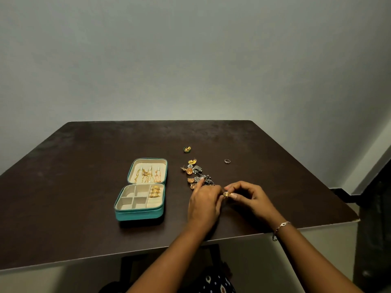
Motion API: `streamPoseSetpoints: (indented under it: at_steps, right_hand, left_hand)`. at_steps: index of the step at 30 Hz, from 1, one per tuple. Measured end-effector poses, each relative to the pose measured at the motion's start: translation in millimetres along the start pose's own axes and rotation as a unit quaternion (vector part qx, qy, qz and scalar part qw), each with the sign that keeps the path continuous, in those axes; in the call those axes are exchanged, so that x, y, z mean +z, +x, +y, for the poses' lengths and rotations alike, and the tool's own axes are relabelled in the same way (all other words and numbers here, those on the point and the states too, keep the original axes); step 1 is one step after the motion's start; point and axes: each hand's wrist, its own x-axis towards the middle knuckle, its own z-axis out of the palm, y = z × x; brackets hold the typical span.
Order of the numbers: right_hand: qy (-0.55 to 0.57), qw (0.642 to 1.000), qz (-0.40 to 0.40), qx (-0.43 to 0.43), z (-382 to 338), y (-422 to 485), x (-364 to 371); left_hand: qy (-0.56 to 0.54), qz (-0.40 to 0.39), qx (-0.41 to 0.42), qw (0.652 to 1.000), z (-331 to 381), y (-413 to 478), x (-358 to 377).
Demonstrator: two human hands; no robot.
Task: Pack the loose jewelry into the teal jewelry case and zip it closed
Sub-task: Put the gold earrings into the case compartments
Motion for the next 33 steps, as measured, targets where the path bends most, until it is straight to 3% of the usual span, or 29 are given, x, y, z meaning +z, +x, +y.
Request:
streamPoseSetpoints:
  at_steps: [6,14,19,25,29,33]
  right_hand:
    - [-0.153,0.985,0.019,-0.083,-14.3,-2.3,6.5]
    - [-0.282,0.949,0.032,-0.135,-22.3,-0.1,13.3]
    - [-0.277,0.949,0.049,-0.143,-27.2,-1.5,14.2]
    - [-0.244,0.958,0.061,-0.135,-36.6,2.3,25.5]
    - [-0.207,0.966,0.050,-0.145,-52.4,9.6,51.2]
    - [-0.177,0.970,0.030,-0.164,-67.9,18.3,81.1]
  left_hand:
    - [-0.005,-0.059,-0.066,0.996,0.8,-3.1,-5.8]
    - [0.029,-0.017,-0.036,0.999,4.7,-7.1,-15.1]
    - [0.028,0.008,0.000,1.000,4.8,-12.5,-18.7]
    - [-0.034,0.113,0.074,0.990,0.1,-32.0,-59.5]
    - [0.038,0.149,-0.006,0.988,-32.3,-38.1,-100.4]
    - [0.094,0.096,-0.098,0.986,-59.7,-39.6,-126.2]
